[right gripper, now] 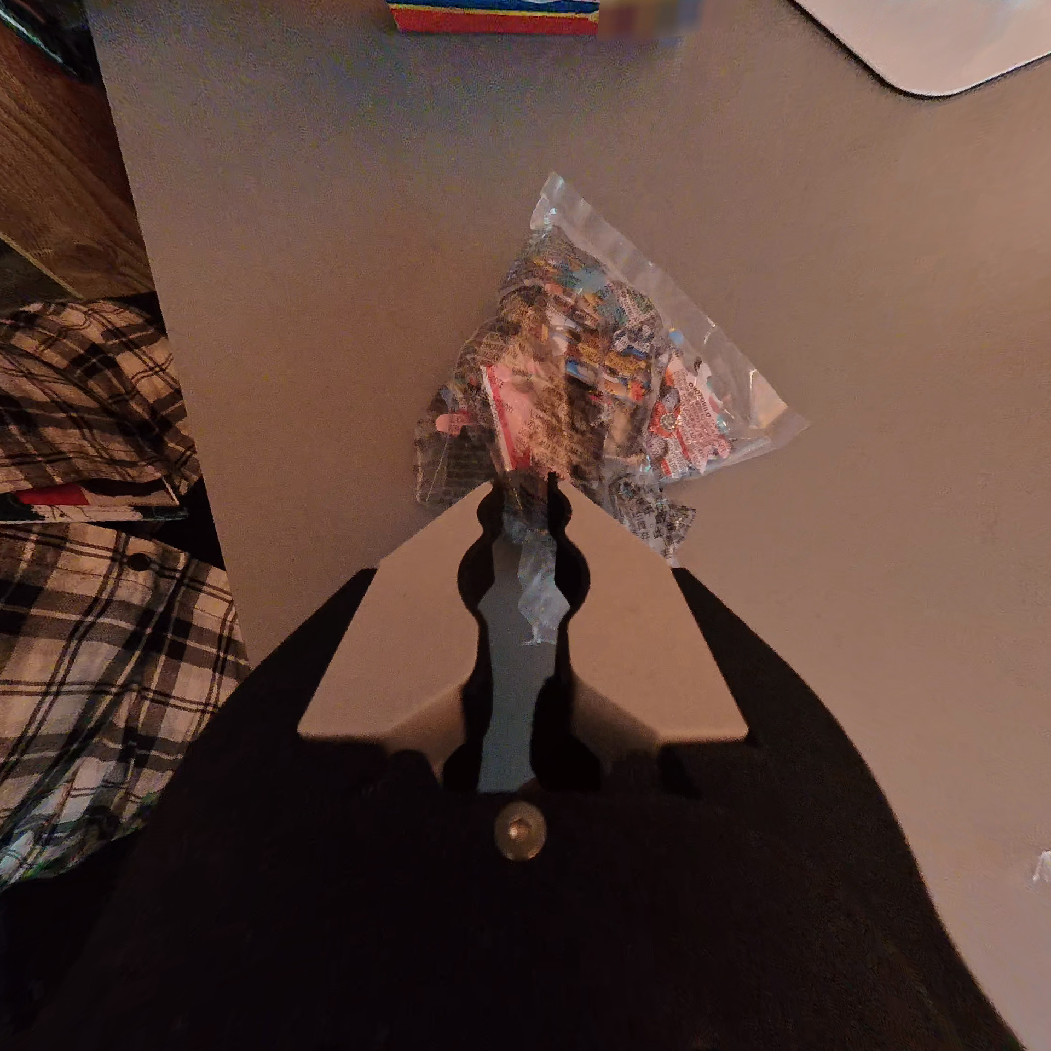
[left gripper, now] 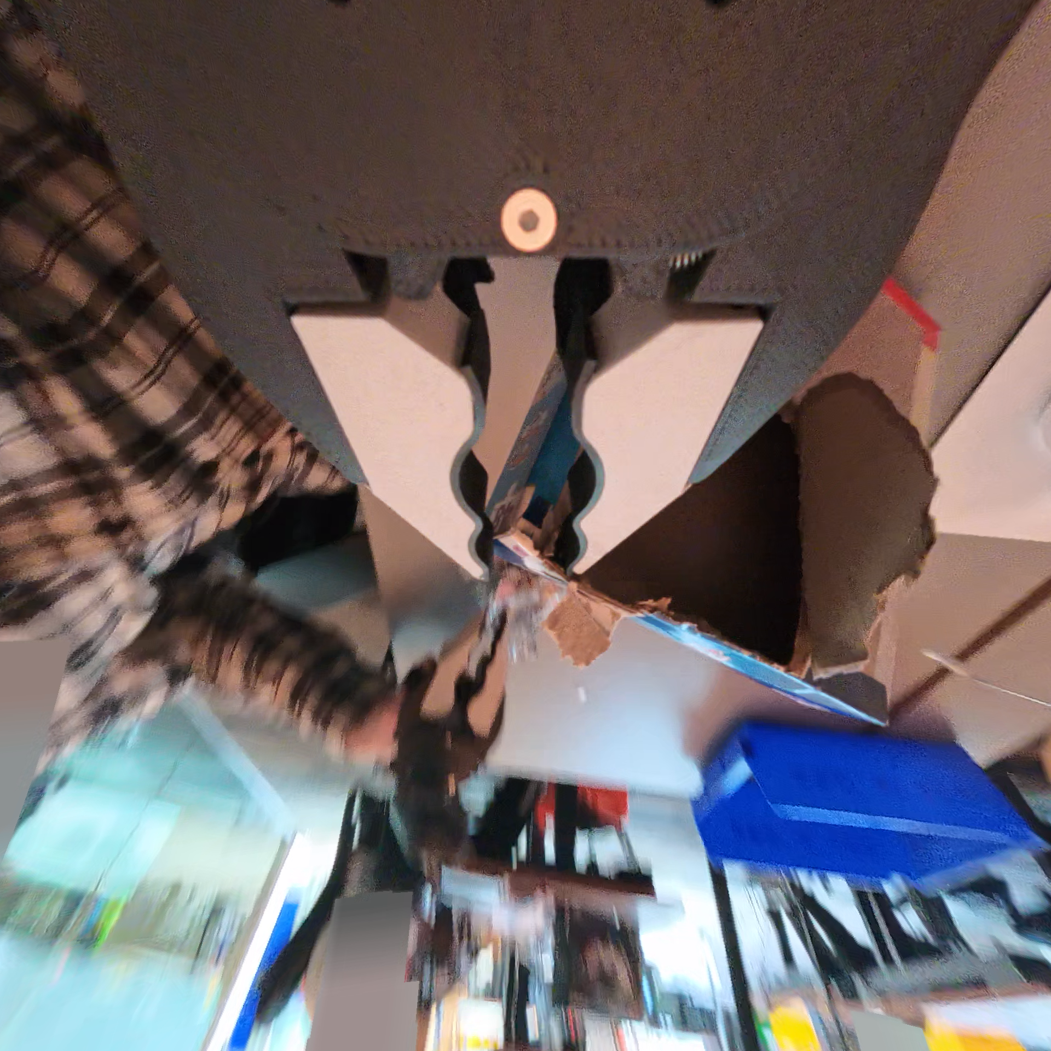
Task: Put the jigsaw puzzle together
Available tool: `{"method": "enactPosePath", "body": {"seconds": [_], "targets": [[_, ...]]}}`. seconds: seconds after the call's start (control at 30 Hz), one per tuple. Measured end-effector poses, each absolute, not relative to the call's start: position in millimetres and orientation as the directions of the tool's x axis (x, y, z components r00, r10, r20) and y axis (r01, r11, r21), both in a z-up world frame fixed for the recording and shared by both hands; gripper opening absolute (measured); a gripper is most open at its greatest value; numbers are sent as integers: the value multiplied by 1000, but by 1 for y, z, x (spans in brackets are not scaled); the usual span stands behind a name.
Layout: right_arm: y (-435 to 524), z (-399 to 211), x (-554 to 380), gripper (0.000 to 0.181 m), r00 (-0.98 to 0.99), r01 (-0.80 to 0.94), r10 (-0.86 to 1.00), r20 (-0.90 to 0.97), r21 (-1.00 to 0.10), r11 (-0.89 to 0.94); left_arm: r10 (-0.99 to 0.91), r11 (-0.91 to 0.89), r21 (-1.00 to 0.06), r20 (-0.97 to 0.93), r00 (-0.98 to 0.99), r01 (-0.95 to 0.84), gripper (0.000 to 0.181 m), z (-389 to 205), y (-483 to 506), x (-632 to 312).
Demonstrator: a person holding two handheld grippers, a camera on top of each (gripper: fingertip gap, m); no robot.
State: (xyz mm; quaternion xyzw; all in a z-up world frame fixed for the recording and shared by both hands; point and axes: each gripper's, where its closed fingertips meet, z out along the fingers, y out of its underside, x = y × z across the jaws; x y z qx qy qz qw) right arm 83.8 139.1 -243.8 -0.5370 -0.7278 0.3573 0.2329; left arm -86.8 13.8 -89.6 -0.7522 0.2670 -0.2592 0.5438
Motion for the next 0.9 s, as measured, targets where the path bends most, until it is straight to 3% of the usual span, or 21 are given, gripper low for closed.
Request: {"method": "enactPosePath", "body": {"seconds": [0.1, 0.2, 0.27, 0.33, 0.57, 0.63, 0.7, 0.9], "targets": [[138, -241, 81, 14, -322, 603, 946, -43, -780, 170, -691, -238, -961, 272, 670, 144, 24, -64, 2, -138], [137, -239, 80, 14, -329, 597, 943, -47, -784, 169, -626, -204, -934, 356, 694, 295, 25, -63, -3, -191], [137, -239, 80, 15, -331, 597, 943, -47, -784, 171, -548, -162, -944, 327, 770, 286, 39, -63, -7, -215], [137, -237, 80, 16, -334, 591, 941, -52, -789, 167, -490, -136, -952, 304, 817, 273, 68, -60, -12, -225], [137, -233, 76, 16, -342, 577, 937, -62, -801, 158, -272, -240, -971, 78, 959, 11, 89, -81, 1, -222], [137, -231, 74, 18, -339, 569, 939, -57, -807, 156, -226, -254, -964, -17, 974, -76, 81, -85, 6, -221], [137, -229, 74, 19, -336, 564, 941, -52, -811, 156, -166, -298, -946, -82, 983, -130, 48, -93, 12, -228], [141, -229, 74, 20, -339, 569, 939, -55, -807, 158, -374, -298, -940, -48, 926, -169, 42, -95, 43, -205]]}}
